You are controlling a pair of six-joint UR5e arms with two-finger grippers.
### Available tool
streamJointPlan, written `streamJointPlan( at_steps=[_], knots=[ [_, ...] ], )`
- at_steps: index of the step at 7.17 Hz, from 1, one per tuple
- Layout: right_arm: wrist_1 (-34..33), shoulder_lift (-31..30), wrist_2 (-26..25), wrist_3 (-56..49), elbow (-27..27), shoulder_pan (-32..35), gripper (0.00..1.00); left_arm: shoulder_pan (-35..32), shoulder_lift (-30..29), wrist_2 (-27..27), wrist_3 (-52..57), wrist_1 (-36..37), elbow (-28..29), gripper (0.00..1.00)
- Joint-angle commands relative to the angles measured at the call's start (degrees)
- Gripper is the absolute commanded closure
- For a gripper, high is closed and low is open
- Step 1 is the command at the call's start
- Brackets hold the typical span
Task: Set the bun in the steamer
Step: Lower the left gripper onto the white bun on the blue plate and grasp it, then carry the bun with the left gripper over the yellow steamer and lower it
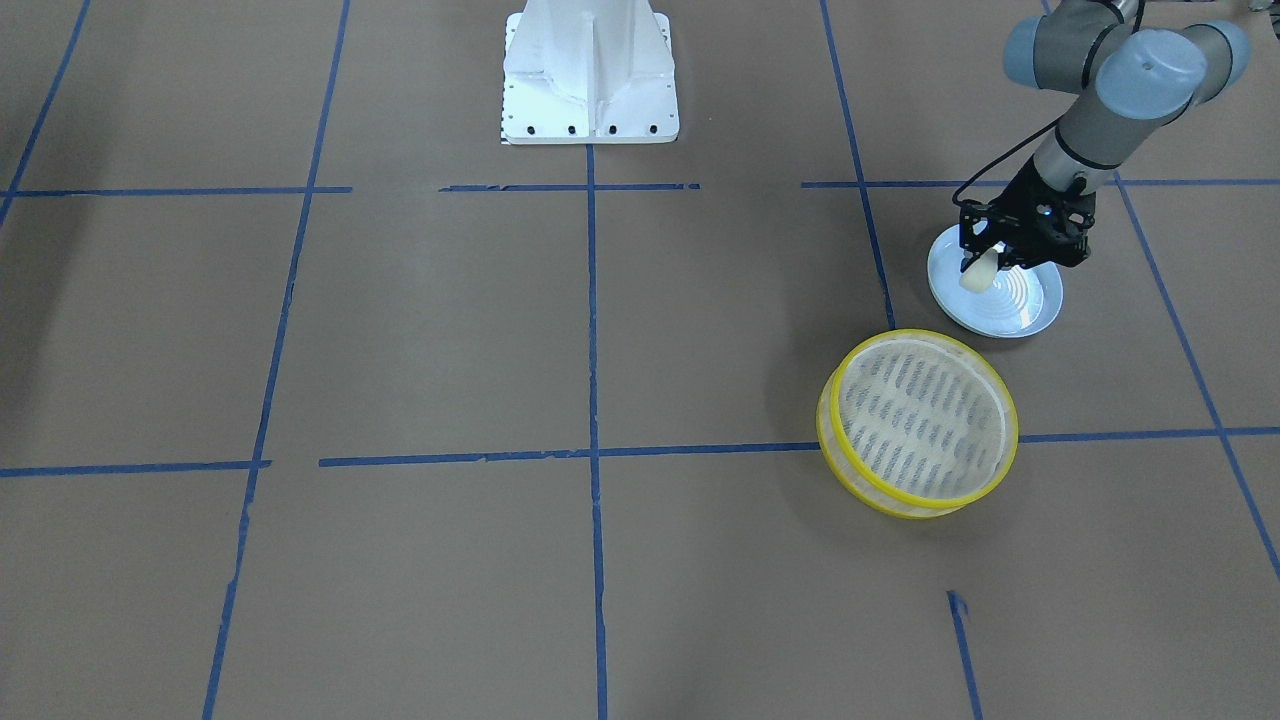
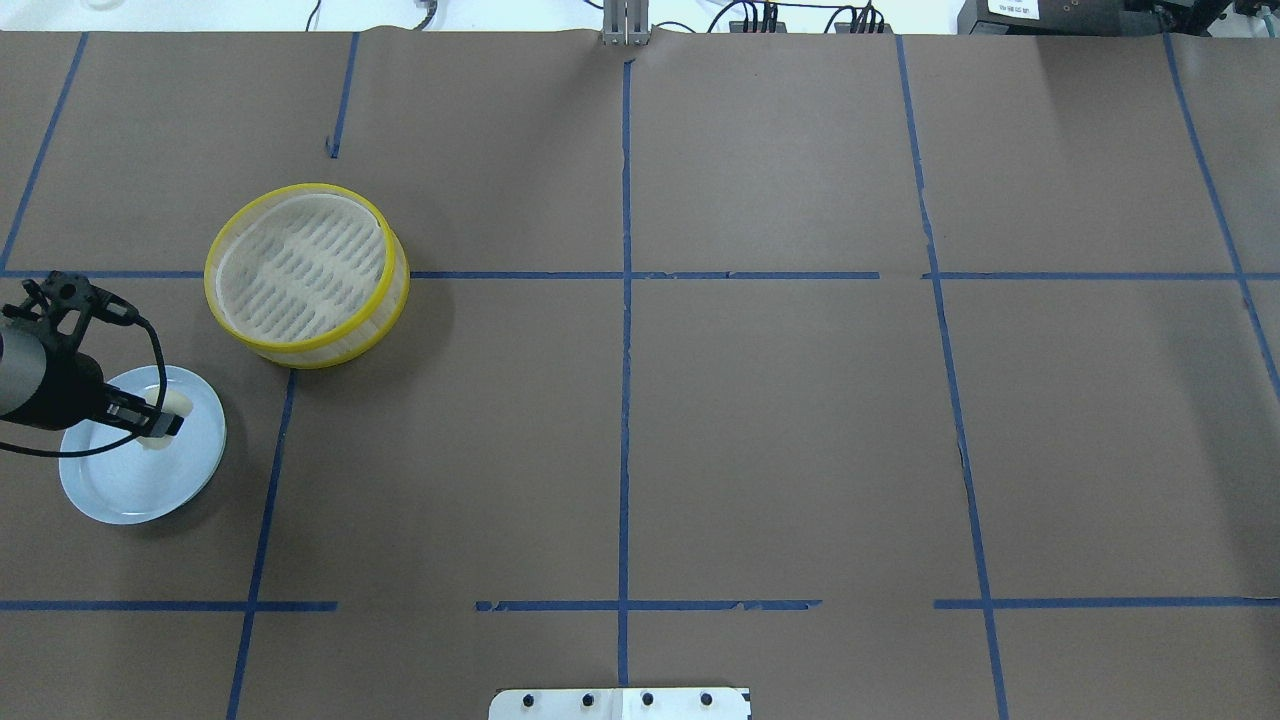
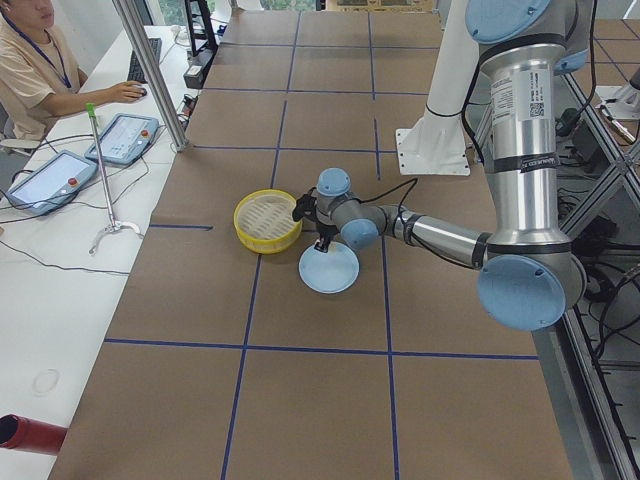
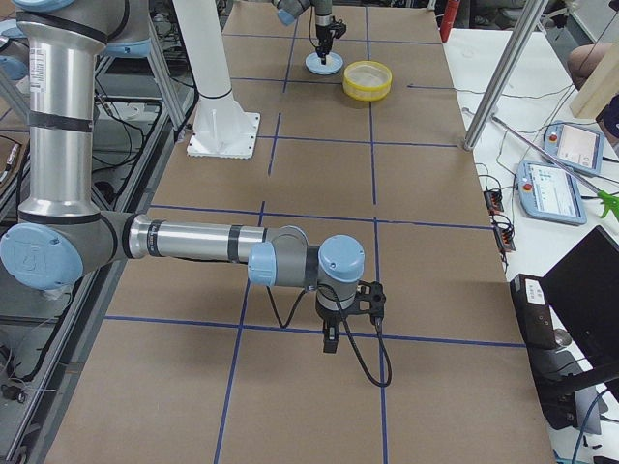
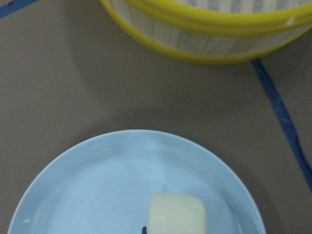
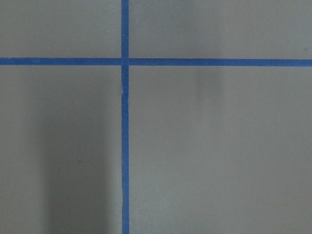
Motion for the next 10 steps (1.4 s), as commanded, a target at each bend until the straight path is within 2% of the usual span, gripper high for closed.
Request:
streamJointPlan(
  at_steps=[1, 2, 3, 5, 7, 8, 10],
  knots=[
    [0.0, 0.0, 0.0, 0.0, 0.0, 0.0, 0.00, -4.6, -2.7, -4.3, -7.5, 0.4, 0.5, 0.64],
    [0.0, 0.0, 0.0, 0.0, 0.0, 0.0, 0.00, -5.5, -6.0, -4.2, -12.8, 0.7, 2.4, 0.63],
    [0.0, 0.0, 0.0, 0.0, 0.0, 0.0, 0.00, -6.2, -9.4, -4.0, -14.9, 4.1, 3.8, 0.62],
    [0.0, 0.0, 0.0, 0.0, 0.0, 0.0, 0.00, -7.8, -19.5, -3.7, -14.9, 17.6, 5.8, 0.62],
    [0.0, 0.0, 0.0, 0.0, 0.0, 0.0, 0.00, -7.5, -24.6, -0.9, -16.8, 18.4, 11.2, 0.61],
    [0.0, 0.0, 0.0, 0.0, 0.0, 0.0, 0.00, -7.4, -28.3, -0.8, -17.3, 18.3, 16.2, 0.61],
    [0.0, 0.0, 0.0, 0.0, 0.0, 0.0, 0.00, -5.6, -29.5, 1.7, -17.4, 18.2, 19.2, 0.59]
  ],
)
